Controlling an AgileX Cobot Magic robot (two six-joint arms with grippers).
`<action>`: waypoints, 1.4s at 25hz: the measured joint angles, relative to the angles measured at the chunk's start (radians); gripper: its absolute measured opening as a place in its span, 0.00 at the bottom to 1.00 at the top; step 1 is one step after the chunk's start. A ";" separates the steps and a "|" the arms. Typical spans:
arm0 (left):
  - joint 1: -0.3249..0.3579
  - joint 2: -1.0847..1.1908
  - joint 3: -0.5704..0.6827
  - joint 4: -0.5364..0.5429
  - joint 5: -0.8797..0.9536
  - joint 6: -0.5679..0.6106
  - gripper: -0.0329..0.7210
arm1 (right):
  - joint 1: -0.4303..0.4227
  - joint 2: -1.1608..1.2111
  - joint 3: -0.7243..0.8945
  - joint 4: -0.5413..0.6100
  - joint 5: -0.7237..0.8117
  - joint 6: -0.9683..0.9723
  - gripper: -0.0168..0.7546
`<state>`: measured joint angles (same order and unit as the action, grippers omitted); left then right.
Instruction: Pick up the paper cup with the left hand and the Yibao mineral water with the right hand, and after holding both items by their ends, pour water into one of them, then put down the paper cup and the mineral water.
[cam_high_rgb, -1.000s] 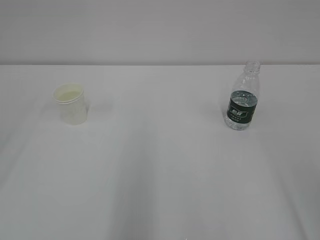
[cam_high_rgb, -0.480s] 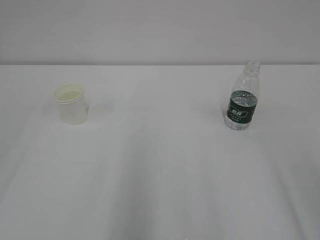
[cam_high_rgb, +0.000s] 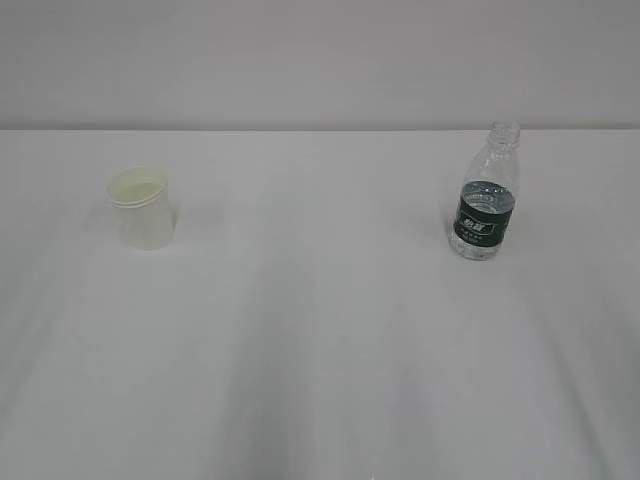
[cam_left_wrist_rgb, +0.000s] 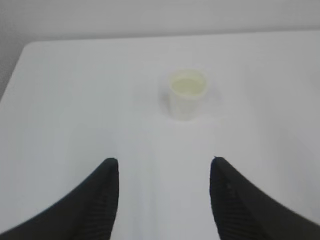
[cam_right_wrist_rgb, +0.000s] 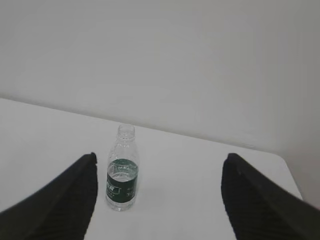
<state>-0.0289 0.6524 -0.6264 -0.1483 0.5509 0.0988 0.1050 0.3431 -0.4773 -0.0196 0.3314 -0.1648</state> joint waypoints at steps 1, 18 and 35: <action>0.000 0.000 0.019 -0.009 0.001 0.010 0.58 | 0.000 0.000 0.000 0.000 -0.004 0.000 0.78; 0.000 -0.141 0.057 -0.046 -0.024 0.040 0.58 | 0.000 0.000 0.000 0.000 0.076 0.000 0.78; 0.000 -0.352 0.057 -0.068 0.008 0.062 0.54 | 0.000 -0.031 0.000 0.003 0.111 0.000 0.78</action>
<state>-0.0289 0.3001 -0.5693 -0.2163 0.5591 0.1611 0.1050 0.3117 -0.4773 -0.0162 0.4422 -0.1648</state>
